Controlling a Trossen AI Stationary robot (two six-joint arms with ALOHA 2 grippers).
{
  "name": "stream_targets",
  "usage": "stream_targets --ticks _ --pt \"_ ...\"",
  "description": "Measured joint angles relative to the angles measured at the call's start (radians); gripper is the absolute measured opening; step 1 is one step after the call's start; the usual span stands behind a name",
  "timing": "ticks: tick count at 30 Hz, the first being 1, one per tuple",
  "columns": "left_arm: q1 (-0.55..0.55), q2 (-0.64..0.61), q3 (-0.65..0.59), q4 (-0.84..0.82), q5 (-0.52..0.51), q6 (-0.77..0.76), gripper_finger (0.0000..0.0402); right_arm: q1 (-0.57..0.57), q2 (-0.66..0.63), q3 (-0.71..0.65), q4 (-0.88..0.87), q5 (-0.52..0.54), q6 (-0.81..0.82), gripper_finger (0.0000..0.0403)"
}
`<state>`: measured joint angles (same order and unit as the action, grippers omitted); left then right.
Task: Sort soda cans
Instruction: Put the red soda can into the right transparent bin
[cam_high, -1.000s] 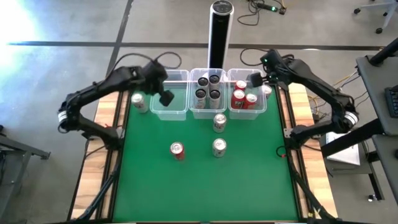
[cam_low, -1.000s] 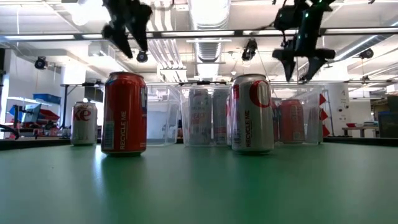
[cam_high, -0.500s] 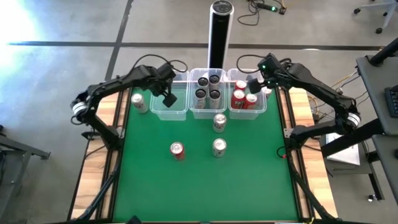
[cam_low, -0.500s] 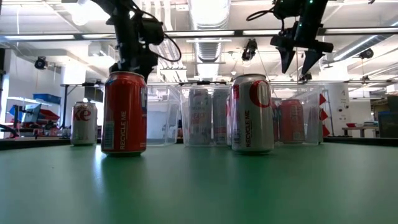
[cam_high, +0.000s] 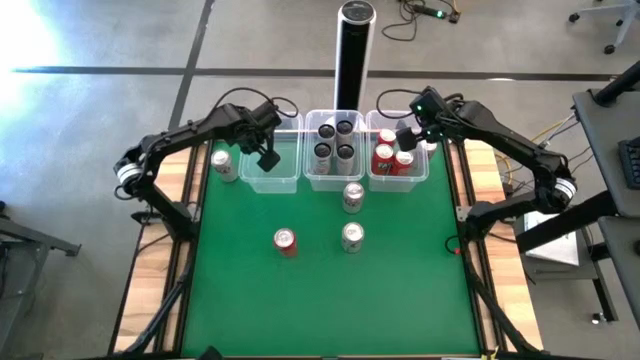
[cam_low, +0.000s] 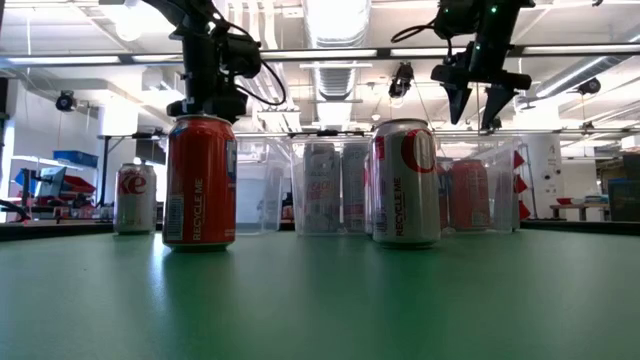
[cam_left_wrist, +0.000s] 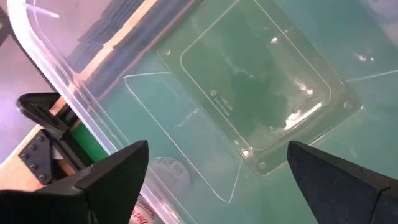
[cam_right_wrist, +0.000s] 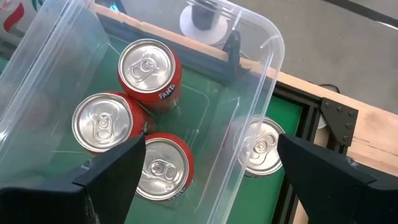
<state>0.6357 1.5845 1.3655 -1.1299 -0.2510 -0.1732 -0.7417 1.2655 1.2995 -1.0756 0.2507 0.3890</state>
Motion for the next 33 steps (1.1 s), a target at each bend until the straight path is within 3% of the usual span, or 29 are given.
stream_targets --ticks 7,11,19,27,33 --pt "0.001 -0.010 0.003 -0.003 -0.002 0.004 0.0367 0.000 0.000 0.000 0.003 -0.014 -0.019 0.0359" --pt "-0.050 -0.080 0.051 0.021 0.036 0.023 0.0367 0.030 -0.009 0.000 0.037 -0.015 -0.067 0.0359" --pt "-0.420 -0.294 0.029 0.104 0.048 -0.038 0.0367 0.247 -0.062 0.000 0.310 0.022 -0.180 0.0359" --pt "-0.803 -0.420 -0.219 0.102 -0.053 -0.332 0.0367 0.570 -0.052 0.000 0.399 0.011 -0.323 0.0359" --pt "-0.953 -0.406 -0.355 0.121 -0.052 -0.388 0.0367 0.761 0.005 0.000 0.448 0.008 -0.271 0.0359"
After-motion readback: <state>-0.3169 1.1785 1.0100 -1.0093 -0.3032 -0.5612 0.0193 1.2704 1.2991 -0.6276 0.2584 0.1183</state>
